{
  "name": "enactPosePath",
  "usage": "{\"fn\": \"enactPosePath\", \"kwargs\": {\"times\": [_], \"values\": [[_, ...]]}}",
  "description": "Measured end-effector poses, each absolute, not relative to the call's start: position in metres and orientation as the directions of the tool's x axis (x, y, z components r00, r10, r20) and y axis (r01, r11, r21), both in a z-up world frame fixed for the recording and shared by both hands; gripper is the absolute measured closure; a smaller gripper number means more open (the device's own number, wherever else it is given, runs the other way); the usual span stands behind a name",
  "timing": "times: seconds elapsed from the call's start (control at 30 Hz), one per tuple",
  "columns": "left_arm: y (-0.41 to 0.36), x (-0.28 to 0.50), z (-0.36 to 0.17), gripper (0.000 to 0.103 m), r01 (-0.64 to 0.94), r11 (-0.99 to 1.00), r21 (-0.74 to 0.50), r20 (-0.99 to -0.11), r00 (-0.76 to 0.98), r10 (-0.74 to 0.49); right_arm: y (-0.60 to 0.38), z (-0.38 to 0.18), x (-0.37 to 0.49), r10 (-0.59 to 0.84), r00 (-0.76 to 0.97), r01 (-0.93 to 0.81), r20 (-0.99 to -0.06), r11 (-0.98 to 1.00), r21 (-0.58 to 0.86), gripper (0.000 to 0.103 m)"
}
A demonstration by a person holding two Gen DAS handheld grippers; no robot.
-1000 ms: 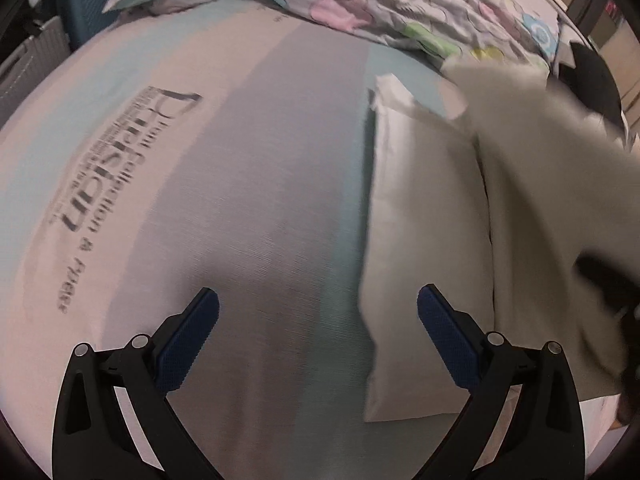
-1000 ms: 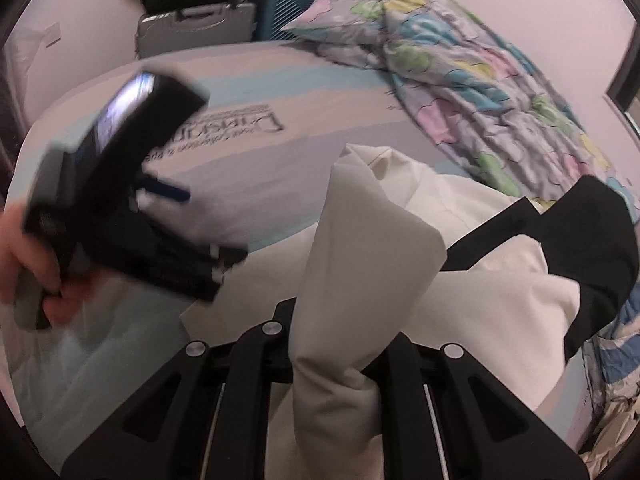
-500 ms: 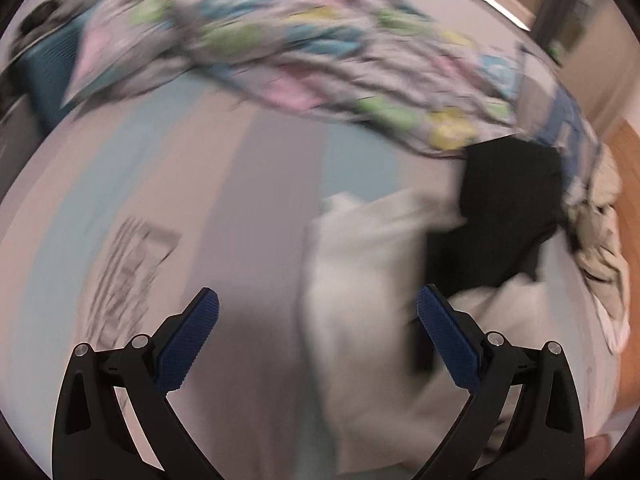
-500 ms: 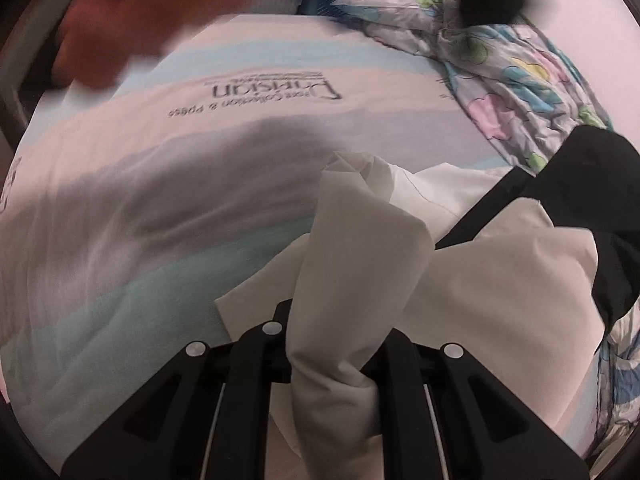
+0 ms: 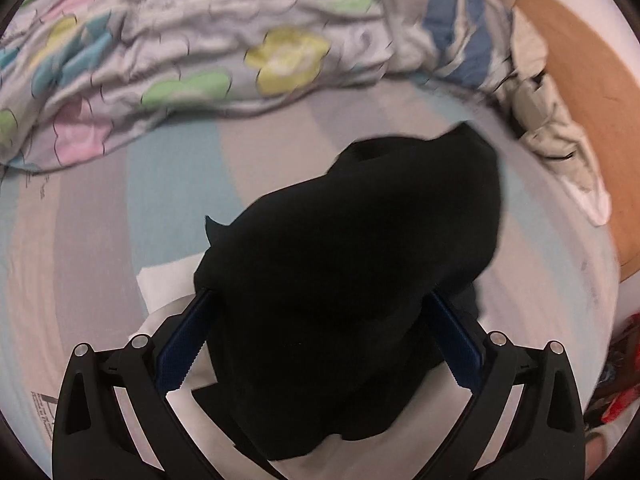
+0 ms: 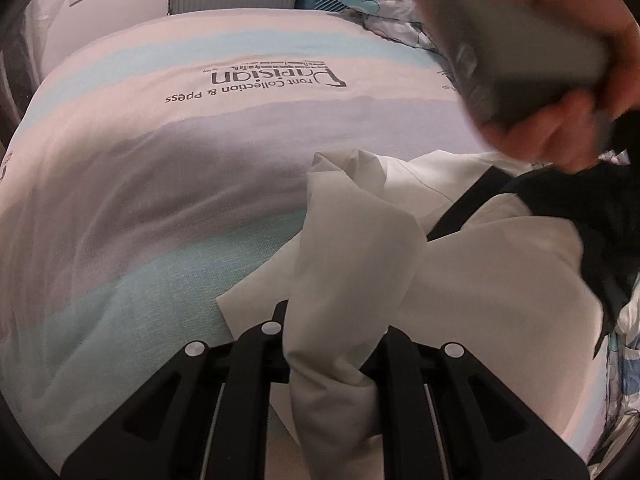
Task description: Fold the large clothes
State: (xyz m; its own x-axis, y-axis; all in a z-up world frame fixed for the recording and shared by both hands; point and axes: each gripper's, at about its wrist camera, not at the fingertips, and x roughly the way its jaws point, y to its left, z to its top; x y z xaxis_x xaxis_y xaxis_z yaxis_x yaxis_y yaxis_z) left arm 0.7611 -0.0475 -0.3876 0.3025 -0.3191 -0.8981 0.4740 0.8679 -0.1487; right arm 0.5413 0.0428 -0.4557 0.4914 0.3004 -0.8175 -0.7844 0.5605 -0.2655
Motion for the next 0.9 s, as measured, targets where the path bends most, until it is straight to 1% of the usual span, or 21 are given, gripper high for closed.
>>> {"fn": "enactPosePath", "kwargs": {"times": [0.07, 0.1, 0.13, 0.2, 0.3, 0.4, 0.47, 0.57, 0.63, 0.73, 0.8, 0.83, 0.87, 0.9], "values": [[-0.05, 0.759, -0.407, 0.005, 0.497, 0.862, -0.101, -0.921, 0.281, -0.27, 0.043, -0.455, 0.536, 0.292, 0.511, -0.781, -0.808, 0.551, -0.294, 0.089], [-0.05, 0.756, -0.417, 0.005, 0.512, 0.856, -0.073, -0.93, 0.275, -0.244, 0.042, -0.453, 0.533, 0.293, 0.522, -0.776, -0.801, 0.554, -0.302, 0.085], [-0.048, 0.756, -0.424, 0.005, 0.51, 0.857, -0.072, -0.933, 0.27, -0.239, 0.041, -0.45, 0.53, 0.301, 0.521, -0.775, -0.799, 0.559, -0.295, 0.081], [-0.04, 0.758, -0.433, 0.005, 0.483, 0.868, -0.113, -0.937, 0.238, -0.255, 0.038, -0.442, 0.526, 0.322, 0.509, -0.778, -0.798, 0.569, -0.267, 0.07], [-0.03, 0.758, -0.444, 0.005, 0.467, 0.876, -0.119, -0.942, 0.227, -0.249, 0.029, -0.424, 0.515, 0.351, 0.511, -0.776, -0.784, 0.581, -0.246, 0.062], [-0.027, 0.756, -0.449, 0.004, 0.462, 0.882, -0.087, -0.944, 0.243, -0.221, 0.012, -0.396, 0.504, 0.393, 0.521, -0.765, -0.758, 0.609, -0.209, 0.029], [-0.023, 0.76, -0.45, 0.004, 0.45, 0.888, -0.093, -0.944, 0.244, -0.223, -0.003, -0.377, 0.5, 0.423, 0.519, -0.756, -0.743, 0.632, -0.168, 0.03], [-0.013, 0.762, -0.448, 0.004, 0.43, 0.898, -0.094, -0.943, 0.252, -0.219, -0.032, -0.355, 0.505, 0.416, 0.531, -0.718, -0.739, 0.684, -0.13, 0.03], [-0.012, 0.762, -0.448, 0.004, 0.41, 0.906, -0.102, -0.942, 0.254, -0.22, -0.057, -0.342, 0.521, 0.384, 0.556, -0.66, -0.737, 0.743, -0.111, 0.03], [-0.004, 0.759, -0.448, 0.004, 0.378, 0.919, -0.111, -0.939, 0.262, -0.221, -0.101, -0.335, 0.575, 0.271, 0.602, -0.525, -0.751, 0.843, -0.117, 0.03], [-0.002, 0.758, -0.448, 0.004, 0.359, 0.926, -0.114, -0.937, 0.272, -0.221, -0.127, -0.346, 0.629, 0.157, 0.616, -0.419, -0.772, 0.895, -0.152, 0.03], [-0.002, 0.757, -0.448, 0.005, 0.351, 0.93, -0.112, -0.935, 0.28, -0.218, -0.135, -0.353, 0.648, 0.119, 0.612, -0.386, -0.782, 0.908, -0.164, 0.033], [-0.002, 0.755, -0.447, 0.005, 0.345, 0.933, -0.106, -0.934, 0.288, -0.213, -0.147, -0.362, 0.67, 0.104, 0.602, -0.348, -0.792, 0.927, -0.143, 0.036], [-0.001, 0.752, -0.441, 0.005, 0.334, 0.938, -0.093, -0.93, 0.308, -0.201, -0.155, -0.375, 0.691, 0.081, 0.574, -0.311, -0.815, 0.942, -0.124, 0.042]]}}
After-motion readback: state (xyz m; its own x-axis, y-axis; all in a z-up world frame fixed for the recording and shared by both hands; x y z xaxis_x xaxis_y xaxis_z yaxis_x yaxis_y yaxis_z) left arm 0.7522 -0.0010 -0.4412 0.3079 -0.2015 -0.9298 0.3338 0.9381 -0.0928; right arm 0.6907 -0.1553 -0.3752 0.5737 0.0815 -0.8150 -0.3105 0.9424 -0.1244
